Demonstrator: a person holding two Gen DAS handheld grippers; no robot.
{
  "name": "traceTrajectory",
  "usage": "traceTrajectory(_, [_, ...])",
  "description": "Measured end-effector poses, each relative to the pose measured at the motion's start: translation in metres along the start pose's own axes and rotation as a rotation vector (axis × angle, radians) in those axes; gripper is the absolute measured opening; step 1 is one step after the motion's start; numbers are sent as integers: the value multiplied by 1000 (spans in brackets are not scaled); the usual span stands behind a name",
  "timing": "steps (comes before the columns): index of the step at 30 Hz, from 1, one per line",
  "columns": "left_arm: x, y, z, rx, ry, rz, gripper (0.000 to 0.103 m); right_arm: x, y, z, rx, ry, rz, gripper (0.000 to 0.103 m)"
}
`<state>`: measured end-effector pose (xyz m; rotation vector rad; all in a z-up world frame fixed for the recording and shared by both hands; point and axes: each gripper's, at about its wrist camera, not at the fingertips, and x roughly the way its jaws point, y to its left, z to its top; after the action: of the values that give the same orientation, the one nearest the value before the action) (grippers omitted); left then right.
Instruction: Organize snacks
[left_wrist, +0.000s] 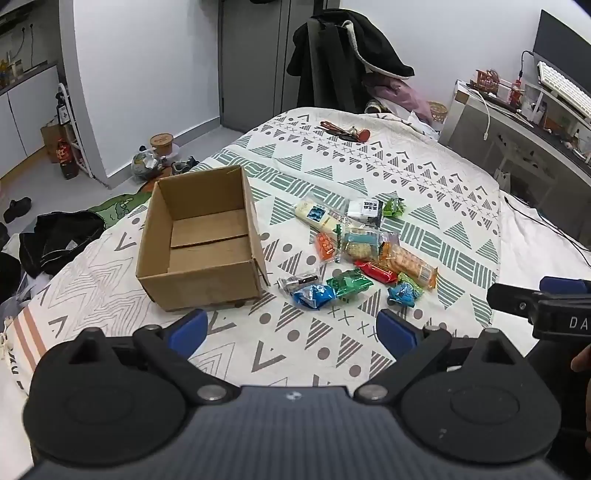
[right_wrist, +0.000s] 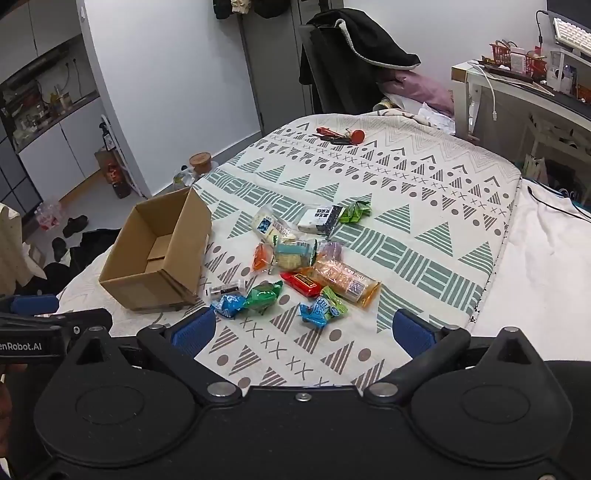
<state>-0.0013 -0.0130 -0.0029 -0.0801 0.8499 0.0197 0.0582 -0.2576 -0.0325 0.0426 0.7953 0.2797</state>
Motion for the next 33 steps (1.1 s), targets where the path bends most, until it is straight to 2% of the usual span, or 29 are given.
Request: traceTrajectory(33, [3, -4, -3, -2, -2, -11, 97, -1, -4, -4, 6, -7, 5, 103])
